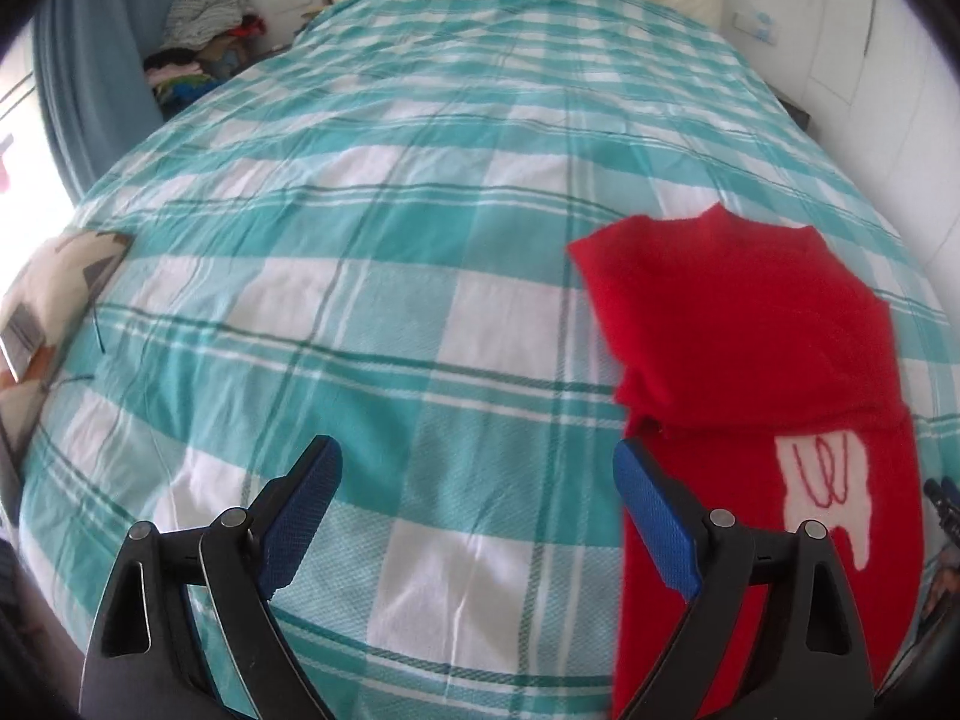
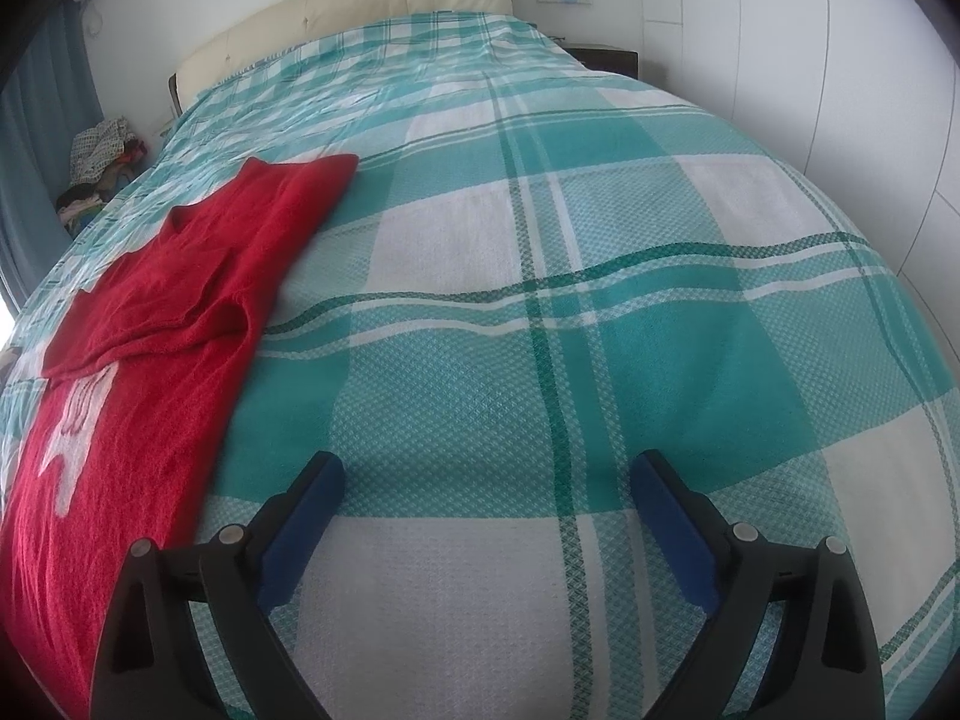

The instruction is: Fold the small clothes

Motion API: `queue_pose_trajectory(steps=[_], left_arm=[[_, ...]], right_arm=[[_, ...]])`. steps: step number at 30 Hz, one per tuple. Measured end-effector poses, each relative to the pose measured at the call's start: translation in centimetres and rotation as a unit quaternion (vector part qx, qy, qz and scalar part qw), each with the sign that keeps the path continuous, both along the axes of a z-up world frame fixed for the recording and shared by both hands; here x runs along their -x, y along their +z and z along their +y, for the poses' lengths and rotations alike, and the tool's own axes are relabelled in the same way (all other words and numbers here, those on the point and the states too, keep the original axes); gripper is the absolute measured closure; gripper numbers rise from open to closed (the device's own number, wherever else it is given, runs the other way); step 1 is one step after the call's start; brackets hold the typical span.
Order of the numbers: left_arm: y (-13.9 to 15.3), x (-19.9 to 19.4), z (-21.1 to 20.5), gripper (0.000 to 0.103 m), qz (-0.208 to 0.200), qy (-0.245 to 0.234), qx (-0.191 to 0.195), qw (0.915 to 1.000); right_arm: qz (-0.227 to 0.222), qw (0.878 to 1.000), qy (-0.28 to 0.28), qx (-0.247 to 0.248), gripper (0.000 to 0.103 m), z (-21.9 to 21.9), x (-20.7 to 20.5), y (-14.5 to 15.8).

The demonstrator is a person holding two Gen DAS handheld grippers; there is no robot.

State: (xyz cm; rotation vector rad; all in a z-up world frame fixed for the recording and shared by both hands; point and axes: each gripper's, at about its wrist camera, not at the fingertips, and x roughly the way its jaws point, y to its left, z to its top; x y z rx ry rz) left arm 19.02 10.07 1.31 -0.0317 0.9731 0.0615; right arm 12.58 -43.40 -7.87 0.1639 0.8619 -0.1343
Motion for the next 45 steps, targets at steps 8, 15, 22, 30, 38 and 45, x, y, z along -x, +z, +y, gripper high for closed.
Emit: queue_pose_trajectory(steps=[8,15,22,30,38,45], left_arm=[[-6.5,1.4,1.5,0.01,0.0,0.057,-0.001,0.9984],[-5.1,1.4,1.4,0.007,-0.03,0.038,-0.002,0.9988],[-5.9,1.0,1.5,0.007,-0.017,0.041,0.008,0.999],[-6.0,1.1,1.7,0.007,-0.014,0.048,0.014,0.9987],[-6.1,1.1,2.0,0.007,-0.01,0.054,0.02,0.9983],[-6.2,1.1,2.1,0.007,-0.009,0.055,0.019,0.9983]], right_arm=[[-0.008,1.0,0.002,0.005,0.006,0.2,0.2,-0.2],[-0.008,1.0,0.003,0.018,0.004,0.5,0.1,-0.4],[-0.008,1.0,0.005,0.016,0.003,0.5,0.1,-0.4],[-0.008,1.0,0.005,0.016,0.002,0.5,0.1,-0.5],[-0.008,1.0,0.005,0.017,0.002,0.5,0.1,-0.5],[-0.008,1.0,0.005,0.017,0.002,0.5,0.1,-0.5]])
